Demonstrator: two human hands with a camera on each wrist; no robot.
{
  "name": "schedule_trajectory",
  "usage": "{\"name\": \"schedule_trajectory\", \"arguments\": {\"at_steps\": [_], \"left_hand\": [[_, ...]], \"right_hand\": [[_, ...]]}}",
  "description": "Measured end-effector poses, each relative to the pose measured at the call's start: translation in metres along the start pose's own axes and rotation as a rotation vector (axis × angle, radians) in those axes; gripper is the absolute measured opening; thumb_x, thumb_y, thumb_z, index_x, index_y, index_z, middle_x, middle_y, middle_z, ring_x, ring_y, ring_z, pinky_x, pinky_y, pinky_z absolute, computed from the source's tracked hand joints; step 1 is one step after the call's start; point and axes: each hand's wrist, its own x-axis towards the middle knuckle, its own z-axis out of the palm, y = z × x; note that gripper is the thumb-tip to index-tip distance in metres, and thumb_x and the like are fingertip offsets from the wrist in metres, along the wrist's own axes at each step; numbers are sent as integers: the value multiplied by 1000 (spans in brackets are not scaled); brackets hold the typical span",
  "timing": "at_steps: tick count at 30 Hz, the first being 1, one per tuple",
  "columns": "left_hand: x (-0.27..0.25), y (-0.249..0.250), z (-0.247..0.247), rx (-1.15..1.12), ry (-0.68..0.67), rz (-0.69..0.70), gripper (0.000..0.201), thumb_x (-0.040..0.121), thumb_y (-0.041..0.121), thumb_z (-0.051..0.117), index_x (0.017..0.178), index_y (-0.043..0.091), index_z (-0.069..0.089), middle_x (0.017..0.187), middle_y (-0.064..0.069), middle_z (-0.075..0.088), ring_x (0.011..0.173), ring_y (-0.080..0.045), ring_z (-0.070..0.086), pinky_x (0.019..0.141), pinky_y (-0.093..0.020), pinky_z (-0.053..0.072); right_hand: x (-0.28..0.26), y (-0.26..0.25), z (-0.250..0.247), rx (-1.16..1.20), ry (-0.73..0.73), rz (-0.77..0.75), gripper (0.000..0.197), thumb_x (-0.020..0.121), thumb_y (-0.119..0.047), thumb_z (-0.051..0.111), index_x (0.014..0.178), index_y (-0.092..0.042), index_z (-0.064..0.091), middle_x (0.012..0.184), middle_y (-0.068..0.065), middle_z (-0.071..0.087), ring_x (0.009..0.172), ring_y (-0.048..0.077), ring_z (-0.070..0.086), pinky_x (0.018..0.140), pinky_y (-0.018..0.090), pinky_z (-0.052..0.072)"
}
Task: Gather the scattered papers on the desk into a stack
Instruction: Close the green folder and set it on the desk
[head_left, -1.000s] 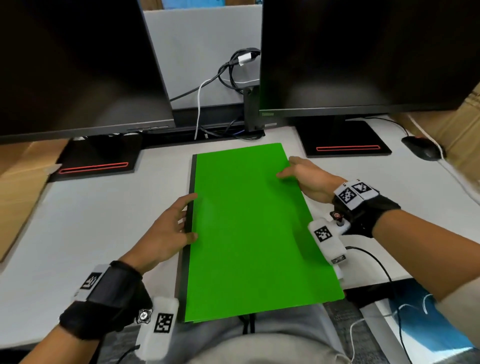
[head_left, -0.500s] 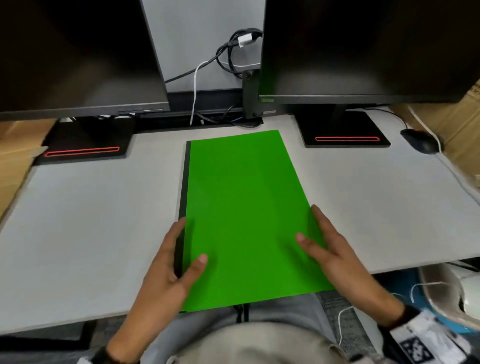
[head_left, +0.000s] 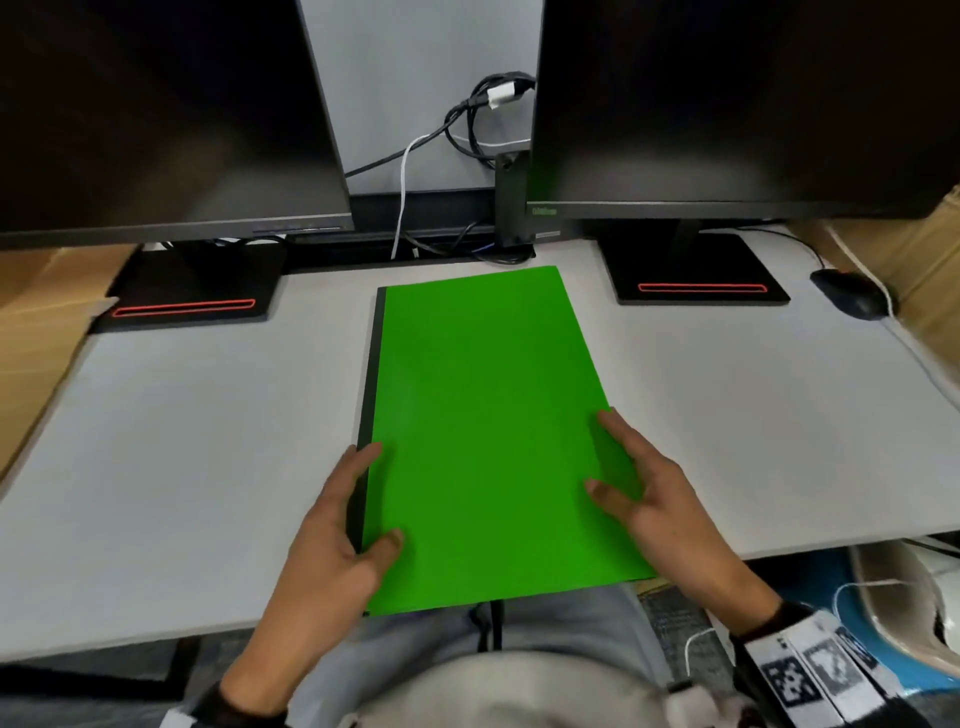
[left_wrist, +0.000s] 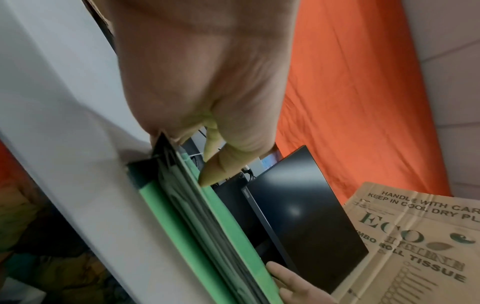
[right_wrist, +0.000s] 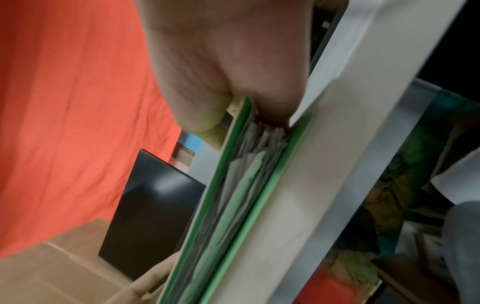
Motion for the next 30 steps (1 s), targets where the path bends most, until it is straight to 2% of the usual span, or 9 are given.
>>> {"name": "schedule_trajectory", "arguments": {"at_steps": [2,4,7,9,12,15,19,22,30], "left_hand": [[3,4,-2,88,-29,14,71,71,17,64,136,41,45,161,4,24,144,1,21,119,-19,14],[7,4,0,203,-55,40,62,82,6,66,128,44,48,163,1,14,141,4,14,105,3,8],[13,4,0,368,-75,71,62,84,-4,63,133,32,53,164,-5,7,138,2,14,91,12,7],[18,8,-3,471,-93,76,62,83,3,64,139,27,52,164,-4,4,146,-5,14,101,4,4],[24,16,-8,595,-99,89,60,83,12,64,139,28,49,163,-7,17,149,-16,16,112,-16,11],[26,23,-11,673,-124,76,60,86,20,63,142,30,45,161,-6,22,149,-17,16,116,-28,20],[27,27,-14,714,-163,30,64,81,36,58,143,36,42,161,-4,22,148,-18,16,116,-36,28],[30,30,-18,733,-195,4,75,68,48,46,142,41,42,159,0,23,146,-16,17,112,-38,33],[49,24,-28,869,-285,27,80,64,68,38,141,49,40,146,5,29,130,-13,25,85,-35,50]], "right_hand": [[6,1,-1,-55,8,-25,69,88,-4,65,148,-21,34,153,-9,32,140,0,26,107,0,16],[13,0,-1,-174,9,-50,68,88,-4,64,148,-21,34,156,-5,25,144,6,22,108,4,13],[20,-8,3,-396,-74,-72,65,90,-10,61,148,-20,34,161,3,4,147,12,14,107,7,7],[24,-15,5,-523,-143,-78,65,91,-18,61,149,-16,32,161,6,-3,148,17,9,112,13,8],[30,-25,4,-676,-230,-81,68,91,-29,59,150,-14,29,161,11,6,149,24,8,118,28,9],[33,-34,1,-735,-270,-75,69,90,-33,60,149,-14,30,160,11,13,146,24,21,116,28,17],[34,-41,-1,-769,-291,-74,70,89,-34,62,149,-15,32,159,10,16,145,24,23,115,27,19],[36,-43,-2,-786,-300,-70,70,87,-35,64,148,-16,33,158,8,18,143,23,25,114,25,21],[51,-47,-12,-876,-329,-62,65,80,-47,67,138,-25,46,146,-2,32,131,16,39,104,27,39]]}}
